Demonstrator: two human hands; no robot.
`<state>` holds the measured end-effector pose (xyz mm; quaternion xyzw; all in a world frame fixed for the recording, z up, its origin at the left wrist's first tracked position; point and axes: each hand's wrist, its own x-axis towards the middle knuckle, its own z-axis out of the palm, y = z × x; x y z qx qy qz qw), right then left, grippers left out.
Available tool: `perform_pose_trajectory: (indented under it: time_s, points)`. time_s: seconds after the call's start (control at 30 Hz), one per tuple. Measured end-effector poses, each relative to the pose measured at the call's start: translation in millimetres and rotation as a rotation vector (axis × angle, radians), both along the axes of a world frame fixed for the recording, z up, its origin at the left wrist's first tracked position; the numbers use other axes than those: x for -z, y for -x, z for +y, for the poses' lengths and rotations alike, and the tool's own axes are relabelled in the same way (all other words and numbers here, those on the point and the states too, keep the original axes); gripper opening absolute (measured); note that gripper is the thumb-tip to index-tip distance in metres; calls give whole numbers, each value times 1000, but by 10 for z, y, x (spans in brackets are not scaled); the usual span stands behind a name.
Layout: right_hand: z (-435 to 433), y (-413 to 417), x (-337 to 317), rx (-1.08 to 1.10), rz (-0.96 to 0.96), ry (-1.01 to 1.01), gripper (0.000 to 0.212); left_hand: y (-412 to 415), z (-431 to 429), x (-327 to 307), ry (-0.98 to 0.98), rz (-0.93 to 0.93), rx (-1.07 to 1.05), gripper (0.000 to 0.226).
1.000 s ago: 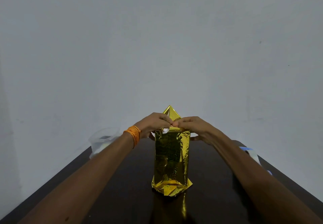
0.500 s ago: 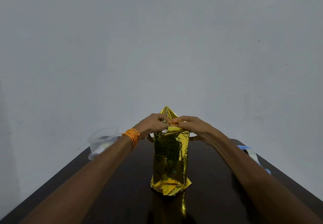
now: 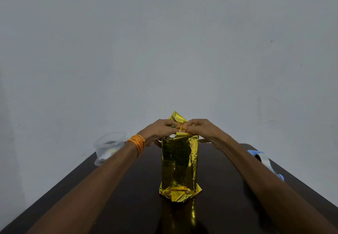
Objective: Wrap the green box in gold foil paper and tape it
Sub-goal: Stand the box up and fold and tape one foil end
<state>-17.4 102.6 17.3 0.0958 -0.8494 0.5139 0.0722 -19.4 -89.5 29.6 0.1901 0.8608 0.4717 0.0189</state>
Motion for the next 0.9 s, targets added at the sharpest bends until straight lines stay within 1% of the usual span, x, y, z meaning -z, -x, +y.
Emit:
perform_pose_trajectory:
  time_s: [0.13,0.23,0.33,0.4,0.53,0.63,0.7,0.77,0.9]
  points:
    - [-35,3,36,9,34,57,4,15,-20,37,-37,-14,-19,38]
    - [-63,-22,94,14,68,97,11,44,-42,59,-62,-17,-32,40]
    - [-11,-130,139,34,150,232,17,64,-56,63,-91,-52,-26,39]
    - [120,-199,157,106,176,284,18,89,-80,63,-102,-56,-26,37]
    - [634,-364,319,339,181,121,10,131,-115,94,-111,-50,-9,30]
    - [1074,-569,512,493,152,14,10,158,-119,118,-113,-40,0,21]
    - [1335,-676,652,607,109,-53,20,168,-113,112,-112,-38,-3,15]
    - [1572,-780,795,716,51,-92,30,179,-88,109,-102,-42,-3,15]
    - [1871,-913,966,864,-37,-130,34,188,-78,104,-86,-45,-5,25]
